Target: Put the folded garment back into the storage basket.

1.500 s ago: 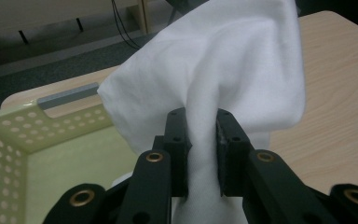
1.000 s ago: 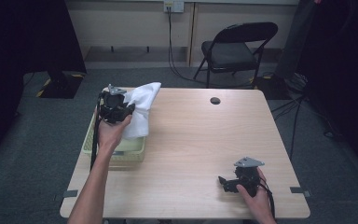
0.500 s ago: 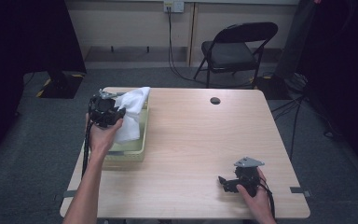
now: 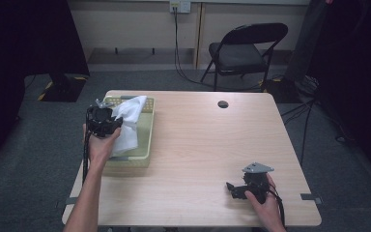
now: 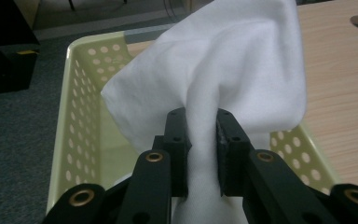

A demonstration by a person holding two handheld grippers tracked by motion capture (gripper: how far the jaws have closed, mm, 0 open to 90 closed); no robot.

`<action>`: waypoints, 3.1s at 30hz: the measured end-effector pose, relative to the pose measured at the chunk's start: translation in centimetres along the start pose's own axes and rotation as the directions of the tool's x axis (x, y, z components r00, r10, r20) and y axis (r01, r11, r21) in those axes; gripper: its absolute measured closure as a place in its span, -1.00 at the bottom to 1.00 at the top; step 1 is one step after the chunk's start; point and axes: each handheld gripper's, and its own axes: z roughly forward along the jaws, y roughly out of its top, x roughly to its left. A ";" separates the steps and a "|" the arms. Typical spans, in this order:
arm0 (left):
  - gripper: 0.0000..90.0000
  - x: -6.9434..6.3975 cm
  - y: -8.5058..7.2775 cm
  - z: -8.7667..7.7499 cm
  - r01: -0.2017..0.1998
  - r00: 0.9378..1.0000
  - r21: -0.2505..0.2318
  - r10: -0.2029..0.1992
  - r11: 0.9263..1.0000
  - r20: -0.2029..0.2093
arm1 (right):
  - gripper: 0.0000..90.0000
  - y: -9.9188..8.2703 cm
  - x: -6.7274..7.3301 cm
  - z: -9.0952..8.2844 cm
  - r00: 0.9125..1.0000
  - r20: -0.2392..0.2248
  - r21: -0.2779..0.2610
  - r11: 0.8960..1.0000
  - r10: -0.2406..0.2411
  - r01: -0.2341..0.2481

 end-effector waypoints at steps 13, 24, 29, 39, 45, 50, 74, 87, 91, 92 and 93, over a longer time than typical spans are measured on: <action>0.72 0.3 -0.9 2.1 -0.004 1.000 0.055 0.005 0.998 -0.010 | -1.00 0.0 0.0 0.0 1.000 0.000 0.000 1.000 0.000 0.000; 0.72 0.2 -1.5 3.4 -0.005 1.000 0.100 0.008 0.995 -0.025 | -1.00 0.0 0.0 0.0 1.000 0.000 0.000 1.000 0.000 0.000; 0.71 0.0 -1.7 4.0 -0.003 1.000 0.107 0.005 0.994 -0.024 | -1.00 0.0 0.0 0.0 1.000 0.000 0.000 1.000 0.000 0.000; 0.71 -0.6 -1.7 4.8 0.001 1.000 0.137 0.002 0.991 -0.023 | -1.00 0.0 0.0 0.0 1.000 0.000 0.000 1.000 0.000 0.000; 0.70 -0.7 -1.9 5.1 0.000 1.000 0.161 0.002 0.987 -0.012 | -1.00 0.0 0.0 0.0 1.000 0.000 0.000 1.000 0.000 0.000; 0.65 -0.7 -1.9 5.5 0.027 1.000 0.173 -0.025 0.985 -0.011 | -1.00 0.0 0.0 0.0 1.000 0.000 0.000 1.000 0.000 0.000; -0.80 -0.2 -2.0 6.3 0.091 0.996 0.186 -0.092 0.978 -0.003 | -1.00 0.0 0.0 0.0 1.000 0.000 0.000 1.000 0.000 0.000; -0.76 -0.9 -2.0 6.2 0.046 0.995 0.205 -0.026 0.978 -0.097 | -1.00 0.0 0.0 0.0 1.000 0.000 0.000 1.000 0.000 0.000; -0.79 -0.9 -2.2 6.2 0.083 0.994 0.227 -0.064 0.970 -0.092 | -1.00 0.0 0.0 0.0 1.000 0.000 0.000 1.000 0.000 0.000; -0.79 -1.0 -2.2 6.1 0.086 0.992 0.221 -0.063 0.971 -0.106 | -1.00 0.0 0.0 0.0 1.000 0.000 0.000 1.000 0.000 0.000; -0.79 -1.1 -2.2 5.9 0.090 0.992 0.213 -0.068 0.973 -0.109 | -1.00 0.0 0.0 0.0 1.000 0.000 0.000 1.000 0.000 0.000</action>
